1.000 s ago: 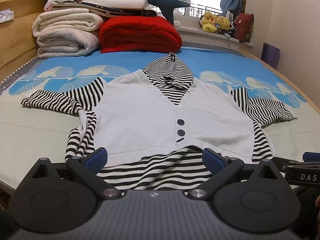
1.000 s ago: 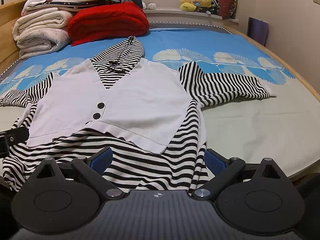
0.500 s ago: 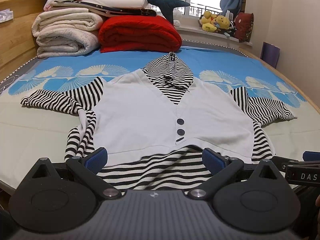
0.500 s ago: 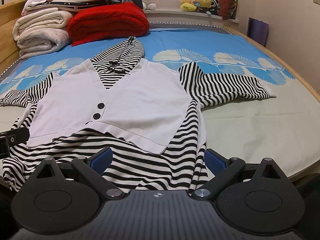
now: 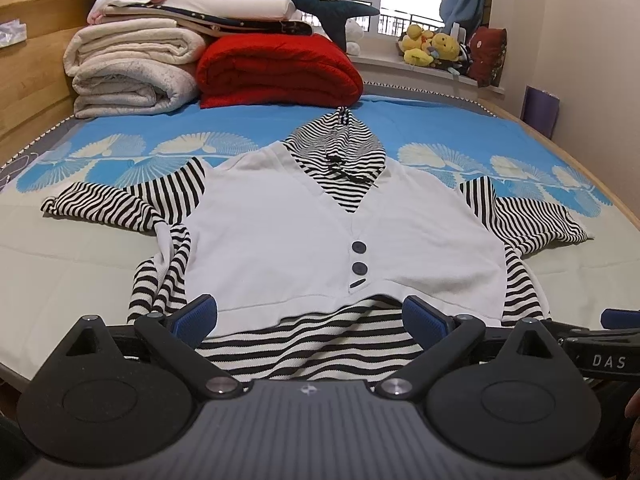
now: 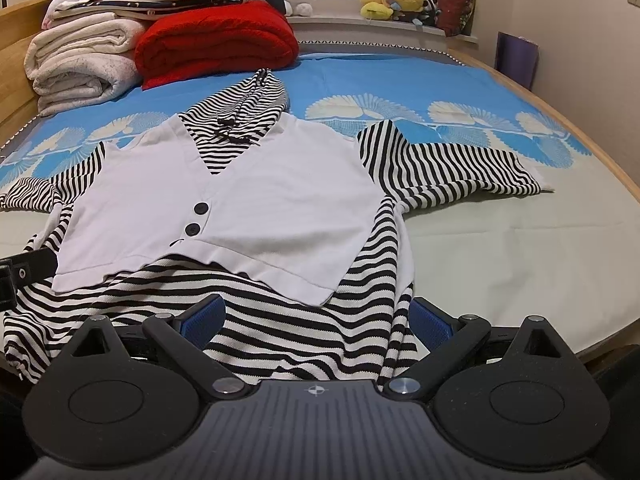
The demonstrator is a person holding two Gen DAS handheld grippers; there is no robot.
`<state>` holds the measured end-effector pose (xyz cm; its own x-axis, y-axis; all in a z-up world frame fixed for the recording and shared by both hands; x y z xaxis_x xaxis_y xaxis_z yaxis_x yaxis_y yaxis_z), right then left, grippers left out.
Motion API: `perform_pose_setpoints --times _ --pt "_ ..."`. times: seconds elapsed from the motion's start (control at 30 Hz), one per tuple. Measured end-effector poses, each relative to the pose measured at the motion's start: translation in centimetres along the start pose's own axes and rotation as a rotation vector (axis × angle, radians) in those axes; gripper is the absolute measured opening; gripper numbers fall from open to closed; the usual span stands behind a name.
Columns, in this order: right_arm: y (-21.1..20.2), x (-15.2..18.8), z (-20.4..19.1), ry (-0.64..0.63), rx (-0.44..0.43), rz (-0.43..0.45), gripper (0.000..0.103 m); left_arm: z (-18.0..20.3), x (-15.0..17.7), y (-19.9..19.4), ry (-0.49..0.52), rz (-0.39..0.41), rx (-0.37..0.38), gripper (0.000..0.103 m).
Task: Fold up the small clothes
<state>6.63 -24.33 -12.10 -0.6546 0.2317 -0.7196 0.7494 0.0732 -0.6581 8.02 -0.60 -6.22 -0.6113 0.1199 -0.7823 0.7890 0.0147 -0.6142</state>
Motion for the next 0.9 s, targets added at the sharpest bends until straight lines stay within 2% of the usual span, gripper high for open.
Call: perform_pose_setpoints --times 0.17,0.23,0.3,0.4,0.47,0.53,0.57,0.7,0.8,0.87,0.9 --pt "0.4 0.1 -0.1 -0.001 -0.003 -0.01 0.098 -0.1 -1.3 -0.3 0.024 0.049 -0.018 0.096" --pt "0.3 0.2 0.0 0.008 -0.008 -0.028 0.097 -0.7 -2.6 -0.5 0.019 0.078 -0.035 0.085" --pt "0.2 0.1 0.1 0.005 -0.007 -0.023 0.096 -1.5 -4.4 -0.3 0.043 0.087 -0.059 0.066" --pt "0.1 -0.4 -0.1 0.017 -0.033 0.011 0.09 -3.8 -8.1 0.5 0.036 0.116 -0.083 0.056" --pt "-0.5 -1.1 -0.3 0.038 -0.077 0.045 0.087 -6.3 -12.0 0.5 0.006 0.203 -0.082 0.055" --pt "-1.0 -2.0 -0.6 0.027 -0.102 0.1 0.077 -9.6 -15.3 1.5 -0.038 0.248 -0.088 0.055" --pt "-1.2 -2.4 -0.7 0.025 -0.112 0.115 0.076 -11.6 -16.6 2.2 -0.07 0.268 -0.1 0.054" --pt "-1.7 -4.2 -0.7 0.043 -0.149 0.178 0.075 -21.2 -19.9 6.1 -0.187 0.266 -0.237 0.052" --pt "-2.3 -6.2 -0.8 0.056 -0.185 0.182 0.075 -27.6 -18.7 9.7 -0.264 0.18 -0.327 0.052" --pt "-2.7 -8.2 -1.0 0.048 -0.227 0.17 0.076 -31.7 -16.4 11.7 -0.326 0.112 -0.394 0.052" --pt "-2.7 -9.6 -1.3 0.03 -0.239 0.173 0.077 -33.8 -15.2 12.5 -0.382 0.094 -0.404 0.052"
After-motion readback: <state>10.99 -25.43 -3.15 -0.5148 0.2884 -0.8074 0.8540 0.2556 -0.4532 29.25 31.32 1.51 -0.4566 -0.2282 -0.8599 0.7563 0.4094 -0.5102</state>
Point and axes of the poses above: each gripper's, at about its wrist camera, not at the fingertips, and y roughly the way its jaws point, z to its right, x to its underside, the point moved 10 cm from there along y, roughly the way its jaws point, and after that the axes turned 8 degrees about y, right-handed, at the moved point
